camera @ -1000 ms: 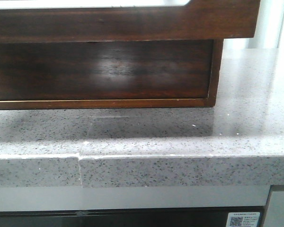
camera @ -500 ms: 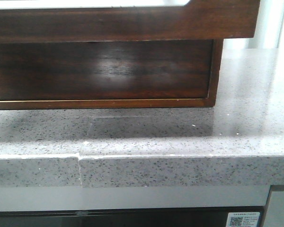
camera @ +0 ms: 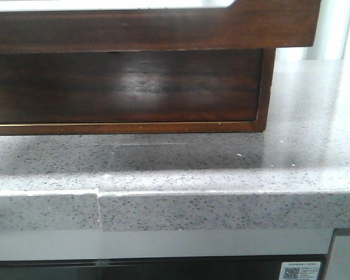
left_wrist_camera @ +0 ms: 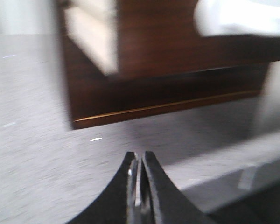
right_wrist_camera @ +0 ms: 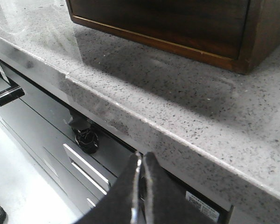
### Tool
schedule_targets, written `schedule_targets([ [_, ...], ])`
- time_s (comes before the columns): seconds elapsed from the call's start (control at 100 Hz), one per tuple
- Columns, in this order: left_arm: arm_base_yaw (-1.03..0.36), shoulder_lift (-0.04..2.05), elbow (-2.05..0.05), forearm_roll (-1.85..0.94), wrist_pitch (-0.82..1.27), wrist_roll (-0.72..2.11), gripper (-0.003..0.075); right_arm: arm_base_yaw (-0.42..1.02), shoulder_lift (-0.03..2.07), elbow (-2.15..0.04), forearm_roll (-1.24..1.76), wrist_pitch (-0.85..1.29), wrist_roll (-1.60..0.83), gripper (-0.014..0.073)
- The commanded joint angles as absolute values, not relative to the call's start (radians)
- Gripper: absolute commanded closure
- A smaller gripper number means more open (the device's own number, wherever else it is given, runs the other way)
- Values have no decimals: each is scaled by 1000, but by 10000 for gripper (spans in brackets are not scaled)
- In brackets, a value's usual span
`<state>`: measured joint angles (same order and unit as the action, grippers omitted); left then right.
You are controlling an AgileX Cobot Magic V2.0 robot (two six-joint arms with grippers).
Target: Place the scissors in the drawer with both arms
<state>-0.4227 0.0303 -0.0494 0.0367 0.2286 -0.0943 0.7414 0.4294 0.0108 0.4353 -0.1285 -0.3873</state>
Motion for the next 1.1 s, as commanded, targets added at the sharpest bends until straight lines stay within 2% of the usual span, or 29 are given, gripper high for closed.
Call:
schedule_targets([
  [0.0, -320, 42, -34, 30, 60, -101, 742, 741, 434, 38, 434, -198, -394, 641],
  [0.11, -190, 21, 23, 30, -64, -101, 742, 741, 434, 38, 434, -198, -394, 641],
  [0.4, 20, -33, 20, 30, -24, -101, 742, 741, 436, 38, 434, -198, -394, 641],
  [0.71, 29, -33, 20, 30, 236, -62, 742, 741, 436, 38, 434, -198, -394, 641],
  [0.83, 23, -33, 20, -6, 249, 49, 742, 741, 436, 38, 434, -198, -394, 641],
  [1.09, -69, -33, 20, -20, 256, 51, 742, 741, 436, 38, 434, -198, -394, 641],
])
